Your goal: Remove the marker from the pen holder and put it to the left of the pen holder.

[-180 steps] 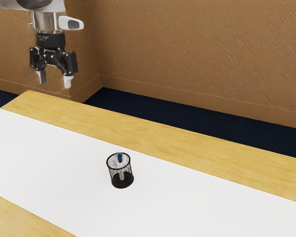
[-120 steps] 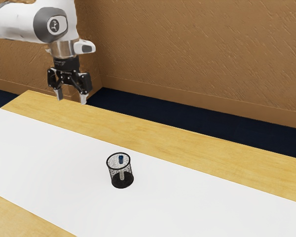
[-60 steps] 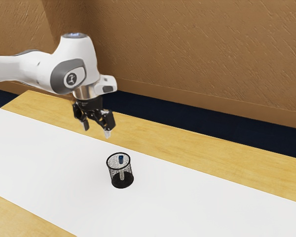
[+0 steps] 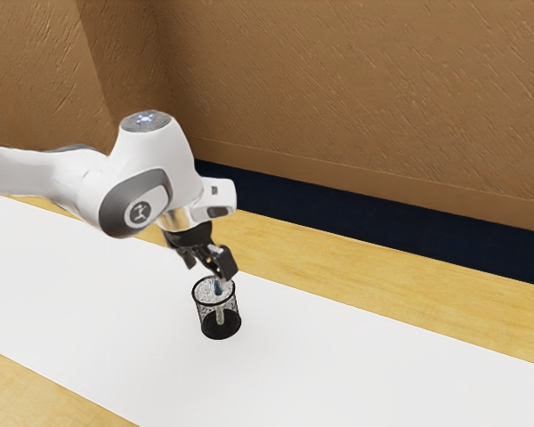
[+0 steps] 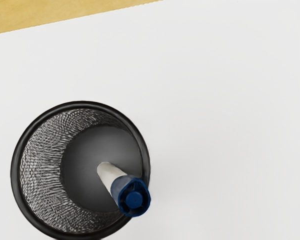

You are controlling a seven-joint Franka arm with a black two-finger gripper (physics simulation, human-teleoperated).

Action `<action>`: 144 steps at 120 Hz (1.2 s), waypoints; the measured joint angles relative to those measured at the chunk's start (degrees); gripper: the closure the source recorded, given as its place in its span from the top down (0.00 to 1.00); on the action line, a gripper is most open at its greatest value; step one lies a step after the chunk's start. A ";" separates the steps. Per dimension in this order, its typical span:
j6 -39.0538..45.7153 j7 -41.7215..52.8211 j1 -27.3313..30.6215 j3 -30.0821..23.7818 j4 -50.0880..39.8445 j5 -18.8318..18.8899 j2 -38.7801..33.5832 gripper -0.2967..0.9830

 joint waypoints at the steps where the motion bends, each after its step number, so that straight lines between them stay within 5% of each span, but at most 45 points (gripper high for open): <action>1: 0.16 0.02 -0.03 -0.04 -0.06 -0.03 0.11 0.77; 81: 0.22 0.81 -0.53 2.23 2.66 -0.96 7.01 0.69; 144: 0.02 1.04 2.22 2.00 3.26 -0.79 7.22 0.23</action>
